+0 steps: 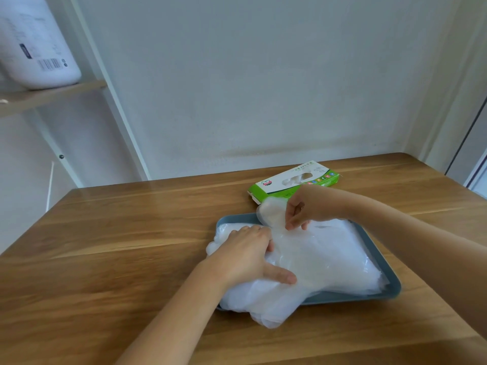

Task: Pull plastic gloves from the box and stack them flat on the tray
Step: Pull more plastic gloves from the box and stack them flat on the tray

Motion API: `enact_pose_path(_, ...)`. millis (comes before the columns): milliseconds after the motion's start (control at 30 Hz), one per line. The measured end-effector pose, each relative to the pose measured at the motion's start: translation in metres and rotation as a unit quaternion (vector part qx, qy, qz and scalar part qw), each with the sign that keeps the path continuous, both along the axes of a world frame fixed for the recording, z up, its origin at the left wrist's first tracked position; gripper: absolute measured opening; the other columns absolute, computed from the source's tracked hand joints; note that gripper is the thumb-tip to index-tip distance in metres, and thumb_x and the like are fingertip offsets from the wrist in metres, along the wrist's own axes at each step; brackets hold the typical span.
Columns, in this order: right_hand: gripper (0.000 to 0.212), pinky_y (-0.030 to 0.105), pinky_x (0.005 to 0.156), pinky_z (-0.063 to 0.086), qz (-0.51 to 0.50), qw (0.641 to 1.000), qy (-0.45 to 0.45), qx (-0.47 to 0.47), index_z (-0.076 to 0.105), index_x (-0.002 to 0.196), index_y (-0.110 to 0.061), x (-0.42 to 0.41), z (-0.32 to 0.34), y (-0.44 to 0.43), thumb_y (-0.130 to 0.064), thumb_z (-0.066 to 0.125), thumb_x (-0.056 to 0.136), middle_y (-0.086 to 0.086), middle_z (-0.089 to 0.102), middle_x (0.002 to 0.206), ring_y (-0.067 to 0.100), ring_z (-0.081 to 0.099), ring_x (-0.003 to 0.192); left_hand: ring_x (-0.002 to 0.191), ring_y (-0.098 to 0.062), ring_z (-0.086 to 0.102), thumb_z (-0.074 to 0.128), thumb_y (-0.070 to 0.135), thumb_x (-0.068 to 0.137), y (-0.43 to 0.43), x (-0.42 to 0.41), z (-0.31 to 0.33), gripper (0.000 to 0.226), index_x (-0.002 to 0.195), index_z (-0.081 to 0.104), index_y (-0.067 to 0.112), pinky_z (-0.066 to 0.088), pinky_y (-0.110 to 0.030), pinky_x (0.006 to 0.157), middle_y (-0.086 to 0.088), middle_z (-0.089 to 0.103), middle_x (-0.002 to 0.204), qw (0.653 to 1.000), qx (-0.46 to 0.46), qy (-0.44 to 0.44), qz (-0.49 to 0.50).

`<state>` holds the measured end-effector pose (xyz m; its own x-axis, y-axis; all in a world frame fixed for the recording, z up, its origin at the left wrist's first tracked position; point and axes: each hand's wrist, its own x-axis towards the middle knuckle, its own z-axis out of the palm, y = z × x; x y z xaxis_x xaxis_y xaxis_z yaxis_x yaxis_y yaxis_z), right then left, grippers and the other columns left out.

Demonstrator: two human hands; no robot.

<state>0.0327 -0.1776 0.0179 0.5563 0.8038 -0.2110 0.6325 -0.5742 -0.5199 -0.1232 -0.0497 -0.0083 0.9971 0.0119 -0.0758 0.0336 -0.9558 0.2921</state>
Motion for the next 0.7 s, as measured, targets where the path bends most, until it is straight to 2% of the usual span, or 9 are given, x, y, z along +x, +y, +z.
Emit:
enact_pose_path(100,0.014,0.013,0.052,0.044,-0.036,0.999,0.015,0.022,0.064,0.076,-0.014,0.003,-0.001,-0.01,-0.018,0.076,0.079,0.001,0.066,0.064,0.007,0.059,0.054,0.08,-0.007,0.043,0.068,0.072,0.068,0.001,0.001,-0.001,0.058,0.091,0.045,0.024,0.034,-0.027,0.07,0.01,0.048,0.089,1.0,0.005,0.002,0.001)
enact_pose_path(167,0.029,0.016,0.047,0.042,-0.058,0.998,-0.001,0.002,0.058,0.079,-0.013,0.004,-0.002,-0.019,-0.029,0.082,0.073,0.0,0.063,0.062,0.008,0.055,0.048,0.082,-0.009,0.044,0.067,0.073,0.067,0.001,0.001,-0.002,0.061,0.093,0.046,0.022,0.033,-0.028,0.071,0.009,0.048,0.091,1.0,0.009,0.001,0.002)
enact_pose_path(267,0.043,0.018,0.052,0.04,-0.064,0.995,-0.029,-0.063,0.06,0.083,-0.015,0.001,-0.004,-0.029,-0.046,0.084,0.064,0.0,0.065,0.065,0.009,0.053,0.049,0.085,-0.011,0.045,0.068,0.073,0.067,0.0,0.001,-0.002,0.062,0.093,0.047,0.021,0.033,-0.028,0.071,0.009,0.048,0.09,1.0,0.01,-0.001,0.002)
enact_pose_path(333,0.04,0.018,0.054,0.041,-0.065,0.995,-0.035,-0.063,0.062,0.082,-0.017,-0.002,-0.004,-0.029,-0.043,0.085,0.063,-0.001,0.065,0.072,0.008,0.053,0.054,0.085,-0.01,0.045,0.068,0.073,0.067,0.001,0.001,-0.002,0.061,0.093,0.047,0.022,0.034,-0.028,0.072,0.009,0.048,0.091,1.0,0.006,0.001,0.005)
enact_pose_path(433,0.025,0.019,0.061,0.043,-0.048,0.994,-0.053,-0.079,0.067,0.087,-0.022,-0.005,0.002,-0.025,-0.032,0.083,0.07,-0.003,0.066,0.082,0.012,0.057,0.073,0.086,-0.011,0.047,0.068,0.072,0.067,-0.001,0.001,0.0,0.061,0.094,0.047,0.023,0.039,-0.028,0.075,0.008,0.05,0.093,1.0,0.0,0.005,0.009)
enact_pose_path(533,0.016,0.019,0.064,0.039,-0.004,0.995,-0.06,-0.075,0.073,0.094,-0.03,-0.01,0.013,-0.024,-0.025,0.076,0.079,-0.014,0.059,0.072,0.005,0.052,0.069,0.084,-0.01,0.047,0.068,0.072,0.068,-0.001,0.0,0.0,0.06,0.095,0.048,0.022,0.042,-0.03,0.076,0.007,0.051,0.092,1.0,-0.003,0.002,0.009)
enact_pose_path(633,0.024,0.01,0.064,0.035,0.035,0.995,-0.054,-0.071,0.071,0.104,-0.032,-0.013,0.022,-0.025,-0.028,0.074,0.081,-0.023,0.057,0.078,-0.006,0.051,0.071,0.085,-0.01,0.048,0.068,0.072,0.068,0.0,0.0,-0.001,0.06,0.098,0.048,0.023,0.042,-0.031,0.078,0.007,0.051,0.093,1.0,-0.01,0.002,0.007)
enact_pose_path(700,0.035,0.008,0.065,0.035,0.049,0.992,-0.072,-0.086,0.068,0.111,-0.027,-0.015,0.023,-0.023,-0.038,0.075,0.078,-0.026,0.054,0.082,-0.006,0.052,0.078,0.084,-0.01,0.047,0.068,0.072,0.068,0.0,0.001,-0.001,0.059,0.096,0.047,0.023,0.041,-0.03,0.076,0.008,0.05,0.091,1.0,-0.009,0.001,0.004)
